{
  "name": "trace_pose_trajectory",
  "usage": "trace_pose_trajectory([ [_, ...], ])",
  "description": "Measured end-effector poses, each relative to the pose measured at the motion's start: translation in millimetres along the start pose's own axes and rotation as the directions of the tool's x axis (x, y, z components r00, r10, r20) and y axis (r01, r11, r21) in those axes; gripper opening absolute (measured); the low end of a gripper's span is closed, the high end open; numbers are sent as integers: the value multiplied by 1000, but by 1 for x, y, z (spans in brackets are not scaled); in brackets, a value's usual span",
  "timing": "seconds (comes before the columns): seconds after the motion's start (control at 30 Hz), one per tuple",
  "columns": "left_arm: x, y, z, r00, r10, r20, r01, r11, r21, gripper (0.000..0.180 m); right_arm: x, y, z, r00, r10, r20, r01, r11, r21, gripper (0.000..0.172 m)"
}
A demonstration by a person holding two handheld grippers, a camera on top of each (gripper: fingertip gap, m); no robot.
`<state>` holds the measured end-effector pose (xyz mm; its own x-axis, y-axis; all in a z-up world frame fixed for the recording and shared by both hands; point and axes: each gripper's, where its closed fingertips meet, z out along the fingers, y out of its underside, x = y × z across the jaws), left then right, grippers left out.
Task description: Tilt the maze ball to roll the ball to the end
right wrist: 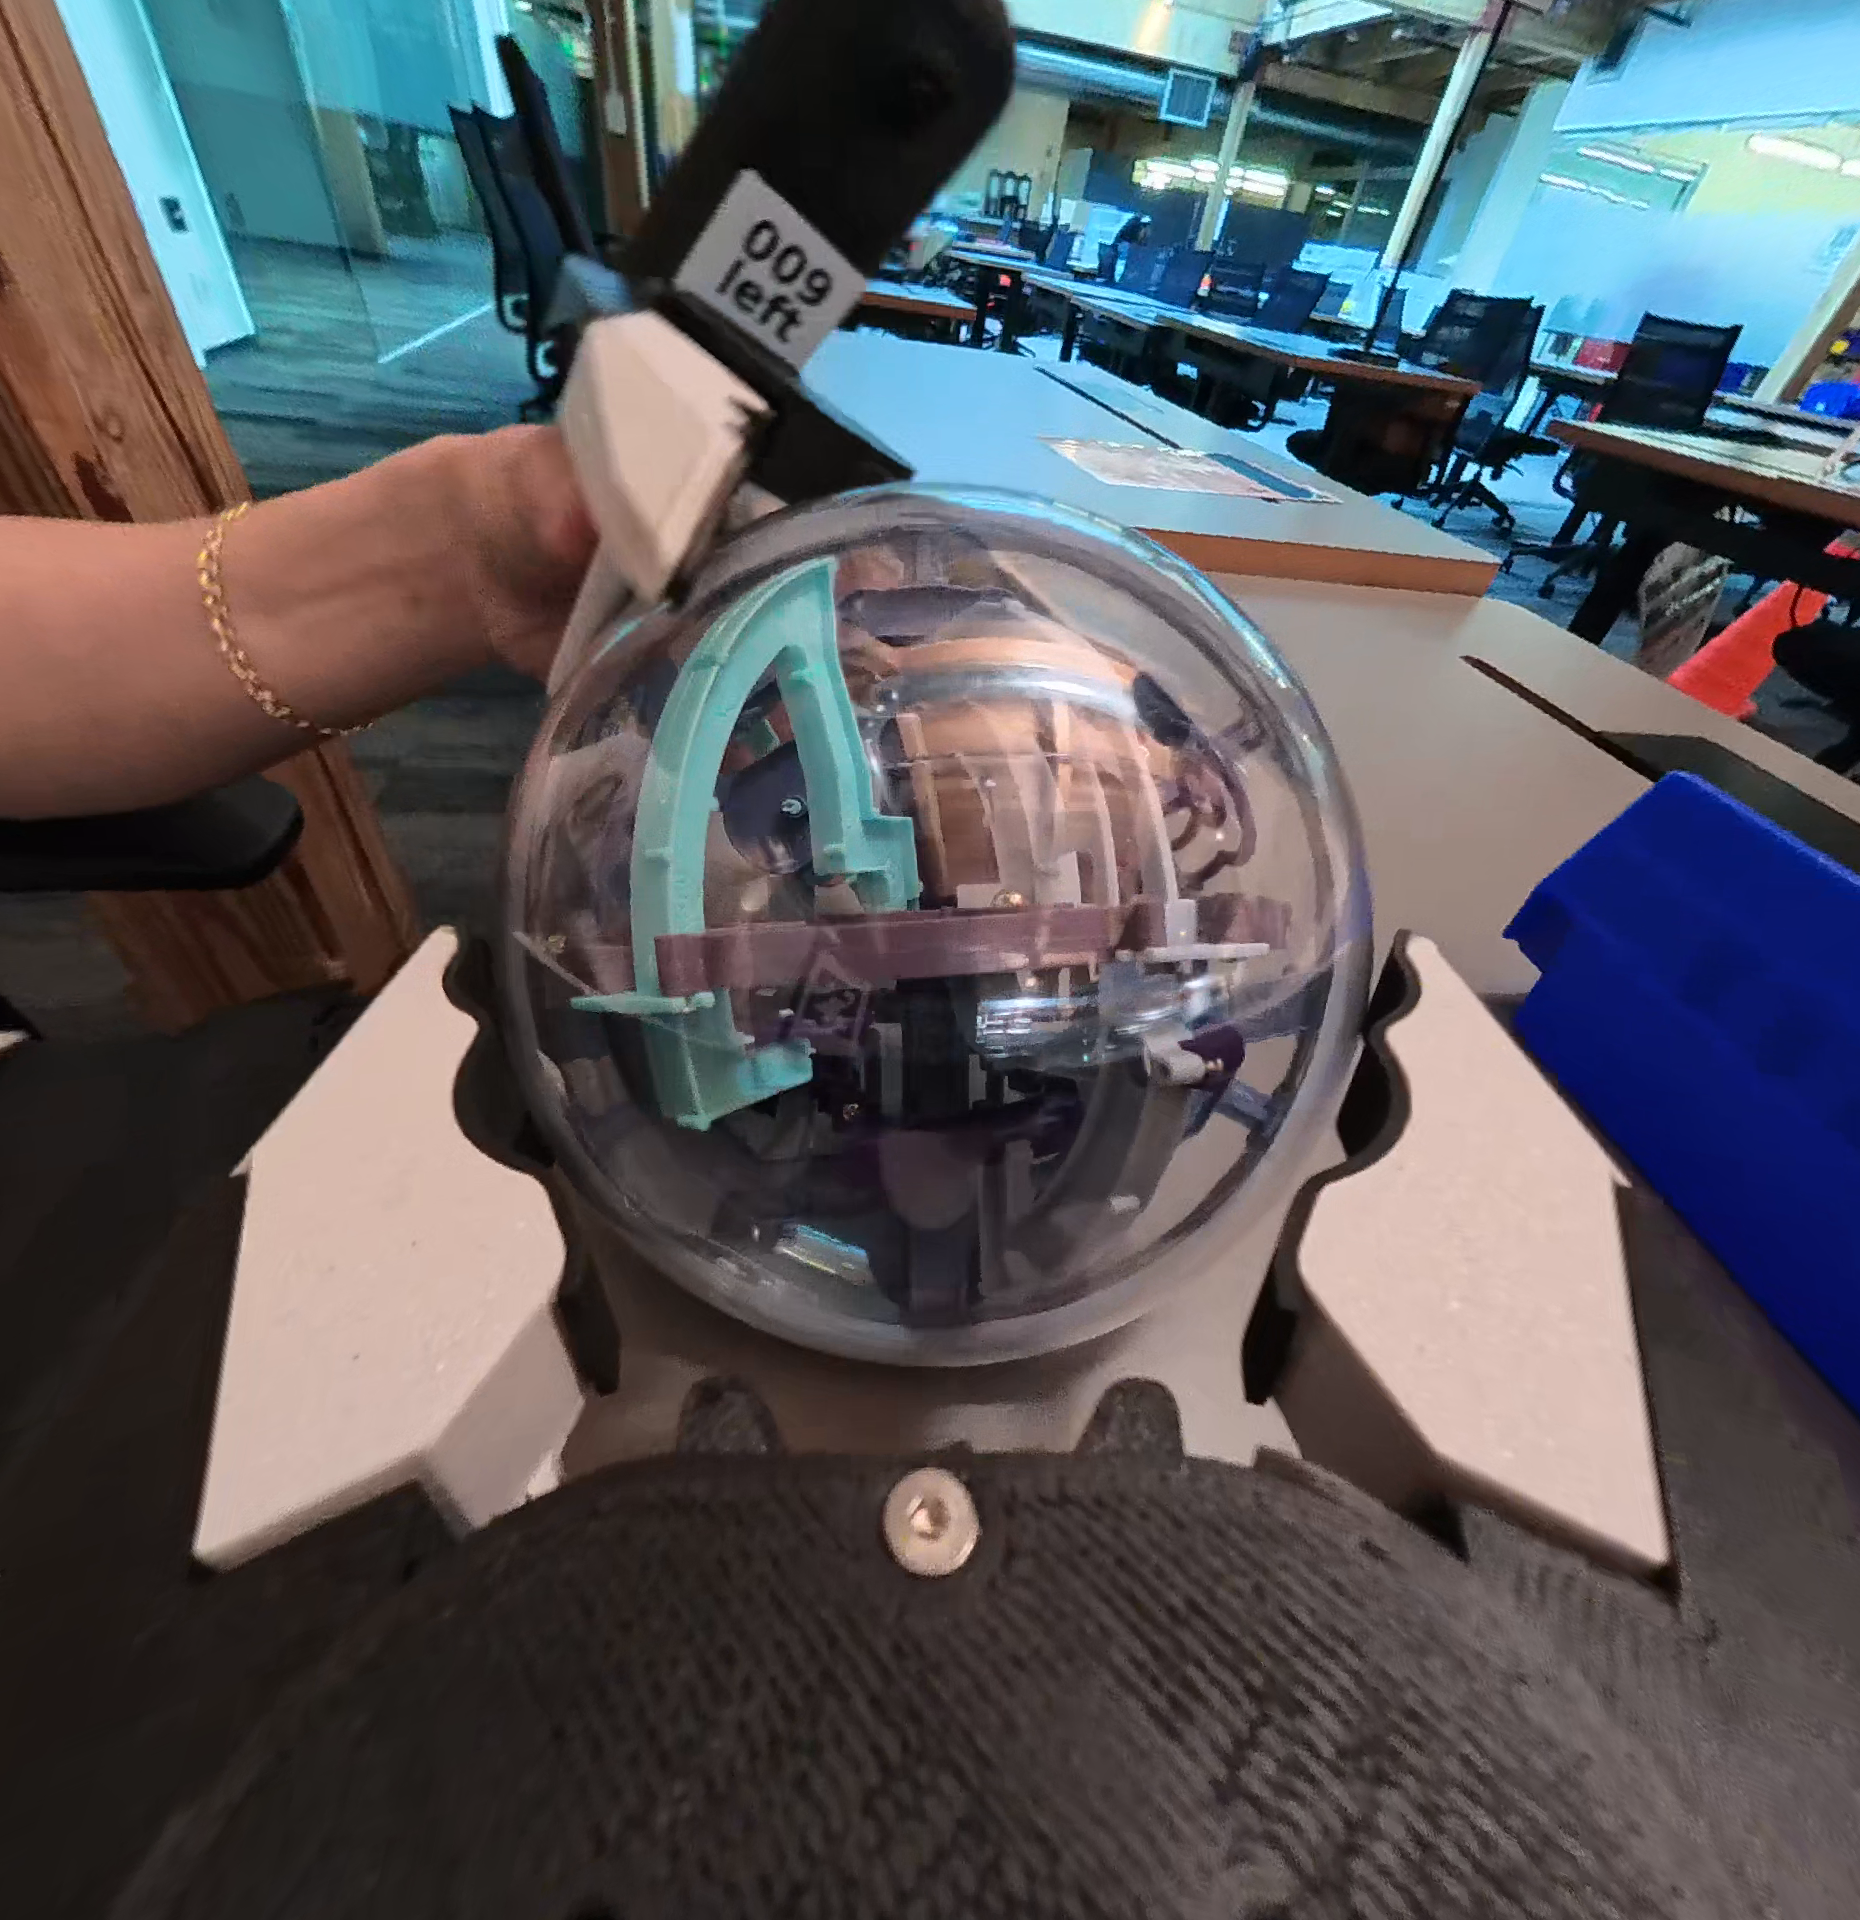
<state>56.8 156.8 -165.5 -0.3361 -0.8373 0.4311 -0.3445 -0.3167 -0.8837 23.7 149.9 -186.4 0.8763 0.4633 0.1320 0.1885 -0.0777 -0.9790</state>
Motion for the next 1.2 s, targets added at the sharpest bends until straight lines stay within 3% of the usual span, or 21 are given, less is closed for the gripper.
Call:
trace_pose_trajectory([
  [0.1, 0, -6, -3, 998, -58, -28, 59, 998, 32, 152, -3, 0, -2, 999, -39, 13, 39, 999, 7, 158],
  [0.2, 11, -3, -2, 992, 110, -68, -108, 993, 39, 153, -3, -4, 1, 1000, -24, 14, 23, 999, 43, 158],
  [0.4, 32, -5, -11, 900, 422, -105, -410, 904, 125, 158, -10, -3, -1, 997, -54, 47, 53, 998, 20, 151],
  [0.47, 42, -3, -21, 870, 462, -174, -440, 885, 153, 157, -15, 3, 0, 996, -61, 70, 62, 998, -7, 152],
  [0.6, 54, -7, -43, 835, 470, -285, -415, 879, 235, 137, -17, 10, 1, 994, -50, 96, 54, 998, -34, 155],
  [0.67, 57, 1, -47, 804, 507, -311, -457, 862, 220, 135, -20, 10, 0, 992, -37, 119, 41, 999, -32, 156],
  [0.73, 58, 10, -47, 774, 552, -310, -518, 833, 193, 143, -25, 8, 1, 989, -3, 147, 6, 1000, -18, 157],
  [0.97, 47, 29, -35, 677, 698, -234, -698, 710, 96, 156, -26, 1, 0, 987, 19, 161, -22, 1000, 19, 157],
  [1.2, 31, 27, -34, 772, 598, -213, -601, 797, 58, 158, -18, -14, -5, 993, 15, 119, -26, 996, 88, 144],
])
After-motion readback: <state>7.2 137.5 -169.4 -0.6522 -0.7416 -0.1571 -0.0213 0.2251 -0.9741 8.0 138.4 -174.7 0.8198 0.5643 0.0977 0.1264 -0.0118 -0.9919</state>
